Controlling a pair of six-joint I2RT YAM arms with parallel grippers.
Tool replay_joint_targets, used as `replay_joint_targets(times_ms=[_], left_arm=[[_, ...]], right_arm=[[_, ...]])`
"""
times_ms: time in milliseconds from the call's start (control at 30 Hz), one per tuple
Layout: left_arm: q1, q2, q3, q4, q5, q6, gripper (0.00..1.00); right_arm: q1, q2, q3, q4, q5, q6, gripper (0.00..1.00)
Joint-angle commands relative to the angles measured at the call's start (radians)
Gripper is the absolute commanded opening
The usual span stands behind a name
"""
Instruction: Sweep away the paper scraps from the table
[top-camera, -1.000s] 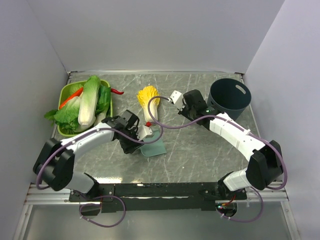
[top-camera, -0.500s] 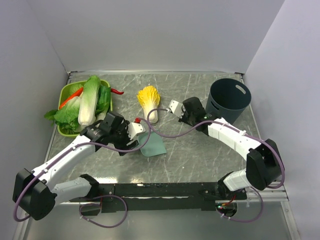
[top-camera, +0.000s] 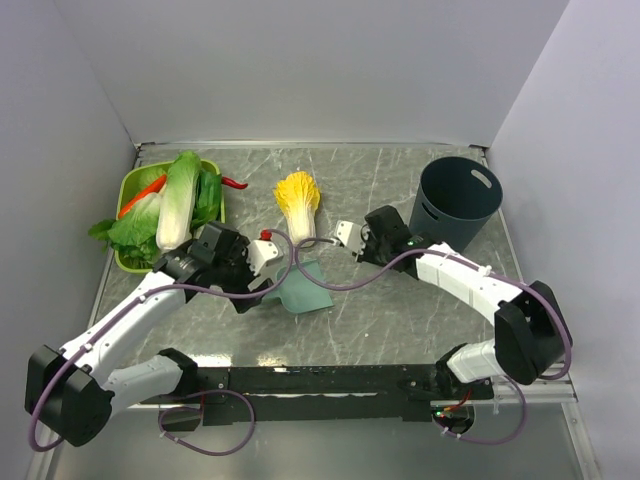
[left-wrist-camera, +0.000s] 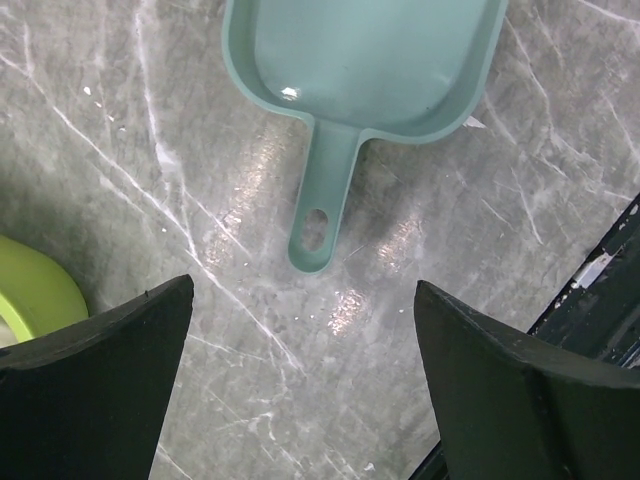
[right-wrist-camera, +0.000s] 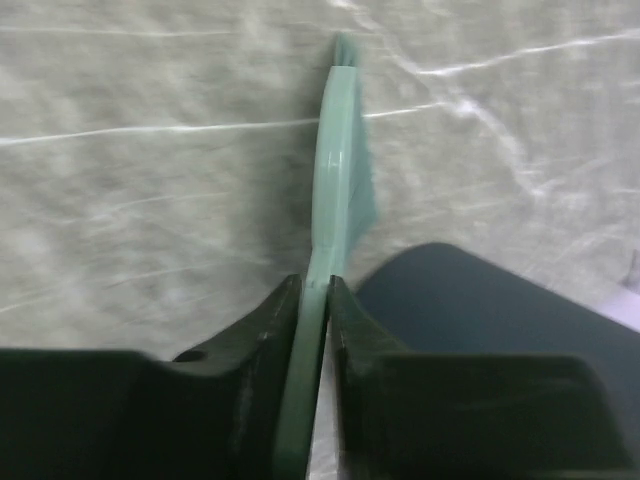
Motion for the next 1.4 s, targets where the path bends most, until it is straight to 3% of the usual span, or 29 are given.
replay_joint_targets(times_ms=[0,100,400,533,667,867,1100,1367], left_arm=[[0.020,-0.007,0.029,0.035,0.029,-0.027,0.95],[0.029,-0.002,0.036,0.041,0.035,-0.034,0.95],[0.061,0.019,0.075,0.073,0.040,-0.088,0.98],[0.097,0.035,0.113,0.122,0.035,-0.149,0.96],[0.166,0.054,0.200,0.166,0.015,-0.198,0.96],[0.301,0.102,0.367,0.251,-0.042,-0.352,0.96],[0.469,0.171,0.564,0.315,-0.049,-0.531,0.96],[0.534,0.243,0.746,0.334,-0.080,-0.525,0.96]], right_arm=[[0.013,-0.063,0.030,-0.168,-0.146,0.070,0.41],[0.014,-0.086,0.035,-0.235,-0.192,0.097,0.59],[0.014,-0.195,0.141,-0.450,-0.312,0.189,1.00],[0.014,-0.225,0.231,-0.508,-0.332,0.234,1.00],[0.011,-0.245,0.337,-0.516,-0.297,0.384,1.00],[0.004,-0.245,0.495,-0.427,-0.047,0.581,1.00],[-0.013,-0.216,0.622,-0.278,0.203,0.590,1.00],[-0.013,-0.193,0.664,-0.120,0.371,0.538,1.00]])
